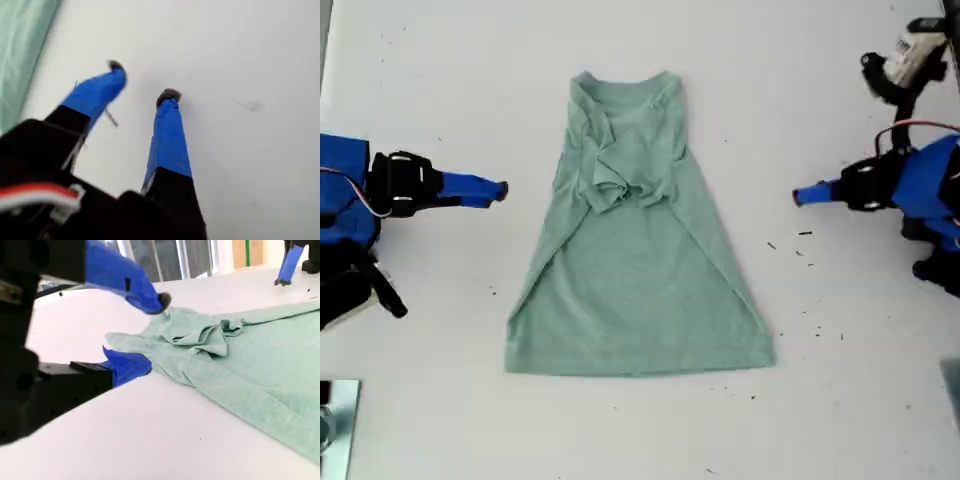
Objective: Fold t shirt
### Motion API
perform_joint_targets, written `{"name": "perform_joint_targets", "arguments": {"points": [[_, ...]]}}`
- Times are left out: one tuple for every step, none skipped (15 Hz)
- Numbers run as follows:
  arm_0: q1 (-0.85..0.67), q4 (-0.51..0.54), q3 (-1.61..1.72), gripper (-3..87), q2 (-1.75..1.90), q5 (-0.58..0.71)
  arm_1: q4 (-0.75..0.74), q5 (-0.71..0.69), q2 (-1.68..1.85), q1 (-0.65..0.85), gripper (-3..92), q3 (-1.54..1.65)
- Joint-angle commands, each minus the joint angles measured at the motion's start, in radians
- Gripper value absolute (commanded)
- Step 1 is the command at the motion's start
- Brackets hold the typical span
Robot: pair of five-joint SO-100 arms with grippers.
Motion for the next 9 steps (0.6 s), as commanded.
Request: {"name": "perform_joint_targets", "arguments": {"points": [[0.008,0.003,0.008,11.5,0.009,0.006,0.003,-0.048,0.018,0.534,11.3,0.041],[0.012,0.003,0.008,10.7,0.009,0.006,0.008,-0.018,0.017,0.454,11.1,0.04],[0.021,0.003,0.008,8.5,0.009,0.006,0.008,-0.014,0.017,0.41,10.0,0.04],[0.043,0.003,0.008,6.0,0.009,0.006,0.008,0.179,0.017,0.445,9.6,0.04],[0.077,-0.002,-0.006,-0.1,0.009,0.037,0.009,0.604,0.014,0.497,10.3,0.04],[0.103,-0.012,-0.006,-0.1,0.009,0.037,0.009,0.657,0.015,0.517,10.7,0.04],[0.121,-0.015,-0.002,-0.2,0.009,0.037,0.009,0.502,0.015,0.56,11.3,0.04],[0.13,-0.015,0.011,-0.2,0.009,0.035,0.009,0.199,0.015,0.586,11.3,0.04],[0.133,-0.015,0.014,-0.1,0.009,0.031,0.009,0.015,0.017,0.603,10.7,0.04]]}}
